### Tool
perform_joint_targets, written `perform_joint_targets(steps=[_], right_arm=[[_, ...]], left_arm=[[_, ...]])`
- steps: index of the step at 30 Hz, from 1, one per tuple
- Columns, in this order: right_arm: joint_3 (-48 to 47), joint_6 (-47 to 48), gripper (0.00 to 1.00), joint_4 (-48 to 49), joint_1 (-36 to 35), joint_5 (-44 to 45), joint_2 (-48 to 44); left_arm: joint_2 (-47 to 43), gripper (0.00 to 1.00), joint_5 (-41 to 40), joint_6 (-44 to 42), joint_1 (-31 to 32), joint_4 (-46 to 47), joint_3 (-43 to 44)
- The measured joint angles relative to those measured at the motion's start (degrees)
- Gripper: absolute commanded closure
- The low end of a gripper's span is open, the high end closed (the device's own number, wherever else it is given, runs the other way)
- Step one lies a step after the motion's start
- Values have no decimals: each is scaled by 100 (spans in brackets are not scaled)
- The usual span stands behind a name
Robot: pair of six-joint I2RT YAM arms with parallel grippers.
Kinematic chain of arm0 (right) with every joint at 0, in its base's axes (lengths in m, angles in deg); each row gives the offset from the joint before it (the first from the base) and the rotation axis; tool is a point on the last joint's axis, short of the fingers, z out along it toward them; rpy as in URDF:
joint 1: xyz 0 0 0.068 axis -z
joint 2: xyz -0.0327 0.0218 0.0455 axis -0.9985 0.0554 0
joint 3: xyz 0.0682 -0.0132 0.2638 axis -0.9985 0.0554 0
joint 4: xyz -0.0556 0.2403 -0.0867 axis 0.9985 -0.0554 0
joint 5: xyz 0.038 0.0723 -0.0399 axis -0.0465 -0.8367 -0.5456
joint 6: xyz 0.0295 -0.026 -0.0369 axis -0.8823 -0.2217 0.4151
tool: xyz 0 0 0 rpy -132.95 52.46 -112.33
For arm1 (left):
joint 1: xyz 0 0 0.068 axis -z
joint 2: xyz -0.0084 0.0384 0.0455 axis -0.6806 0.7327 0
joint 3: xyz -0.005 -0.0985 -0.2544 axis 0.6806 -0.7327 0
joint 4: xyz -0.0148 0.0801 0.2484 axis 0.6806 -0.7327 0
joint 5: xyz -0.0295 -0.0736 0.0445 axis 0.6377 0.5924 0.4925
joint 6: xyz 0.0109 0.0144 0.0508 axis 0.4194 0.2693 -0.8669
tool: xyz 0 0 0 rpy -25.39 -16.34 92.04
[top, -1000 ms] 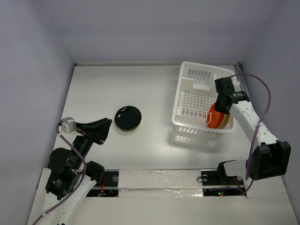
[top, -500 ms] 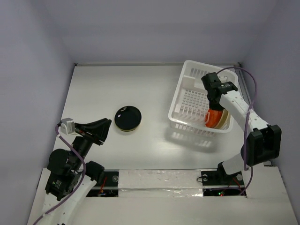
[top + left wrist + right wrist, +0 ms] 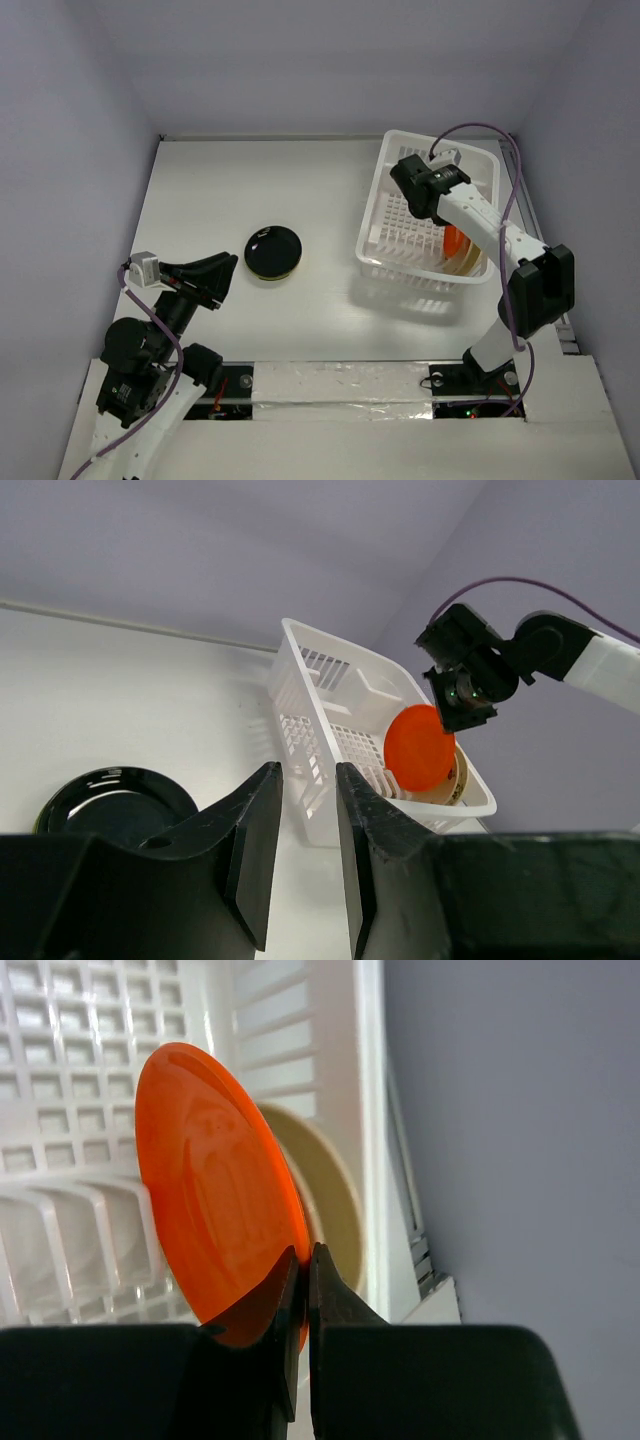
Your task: Unload the plates from the dish rack
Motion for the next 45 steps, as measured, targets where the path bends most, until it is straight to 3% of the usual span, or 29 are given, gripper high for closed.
perform_joint_targets(steps=[7, 12, 16, 22, 26, 28, 34, 39, 45], right_arm=[[-356, -74, 100, -31, -238, 695, -107], [-839, -179, 100, -160, -551, 662, -205], [-1311, -131, 100, 262, -1095, 35, -723], [-1257, -72, 100, 1961, -1757, -1779, -1246], [-1088, -221, 100, 3128, -1902, -3005, -673], [-1069, -339, 100, 3565, -2046, -3510, 48], [-1106, -684, 100, 4258, -2457, -4374, 1600], [-1088, -966, 98, 4487, -2570, -4752, 1991], [-1067, -1119, 85, 4723, -2540, -4800, 1985]], left_arm=[[2, 75, -4, 2, 0, 0, 0], [11, 75, -9, 4, 0, 0, 0], [31, 75, -13, 4, 0, -2, 0], [98, 73, -57, 20, -17, -7, 0], [131, 72, -81, 22, -31, -9, 0], [153, 72, -90, 22, -44, -9, 0], [240, 71, -96, 22, -59, -20, 0], [243, 71, -94, 22, -92, -20, 0], [243, 71, -94, 20, -92, -20, 0]])
